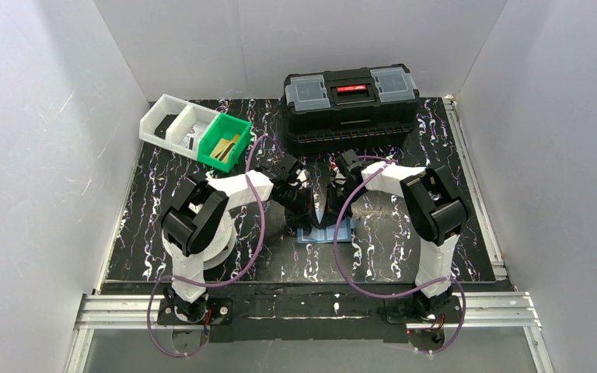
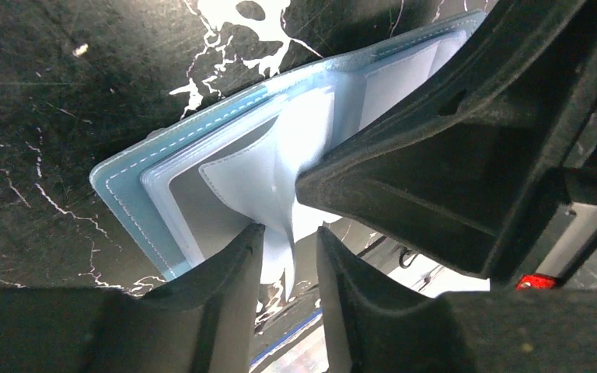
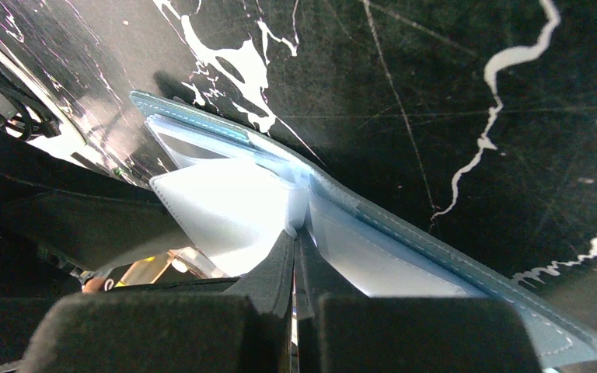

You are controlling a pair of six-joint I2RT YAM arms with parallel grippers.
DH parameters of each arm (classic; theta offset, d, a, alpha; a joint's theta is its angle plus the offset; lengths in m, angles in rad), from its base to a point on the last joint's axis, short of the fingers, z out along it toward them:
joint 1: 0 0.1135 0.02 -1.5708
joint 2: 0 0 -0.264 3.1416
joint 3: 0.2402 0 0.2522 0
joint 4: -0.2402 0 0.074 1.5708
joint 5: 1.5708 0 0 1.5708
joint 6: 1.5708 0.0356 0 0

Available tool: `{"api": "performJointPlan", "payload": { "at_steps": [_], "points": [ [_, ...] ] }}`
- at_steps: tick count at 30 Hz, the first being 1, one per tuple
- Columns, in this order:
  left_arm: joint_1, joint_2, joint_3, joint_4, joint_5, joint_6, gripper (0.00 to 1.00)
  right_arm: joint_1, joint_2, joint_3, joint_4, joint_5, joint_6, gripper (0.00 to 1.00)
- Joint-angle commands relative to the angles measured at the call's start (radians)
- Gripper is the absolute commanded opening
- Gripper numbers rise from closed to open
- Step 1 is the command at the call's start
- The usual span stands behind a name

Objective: Take the credit cards out of the card holder
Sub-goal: Remove the credit card from the card holder.

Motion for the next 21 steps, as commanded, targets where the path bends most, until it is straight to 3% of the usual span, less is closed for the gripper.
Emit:
{"api": "performJointPlan", "payload": {
  "at_steps": [1, 8, 19, 21],
  "points": [
    [-0.011, 0.028, 0.006, -0.015, -0.048, 0.007, 0.27, 0.005, -0.016, -0.022, -0.012, 0.034, -0.014, 0.02],
    [-0.01, 0.013, 0.017, -0.045, -0.086, 0.009, 0.0, 0.002, -0.058, 0.01, -0.033, 0.029, -0.015, 0.12],
    [-0.011, -0.028, 0.044, -0.067, -0.078, 0.024, 0.0, 0.0, -0.224, 0.104, -0.158, 0.147, -0.022, 0.45],
    [-0.013, -0.038, 0.053, -0.066, -0.063, 0.023, 0.0, -0.002, -0.247, 0.114, -0.185, 0.184, -0.031, 0.48]
  ]
}}
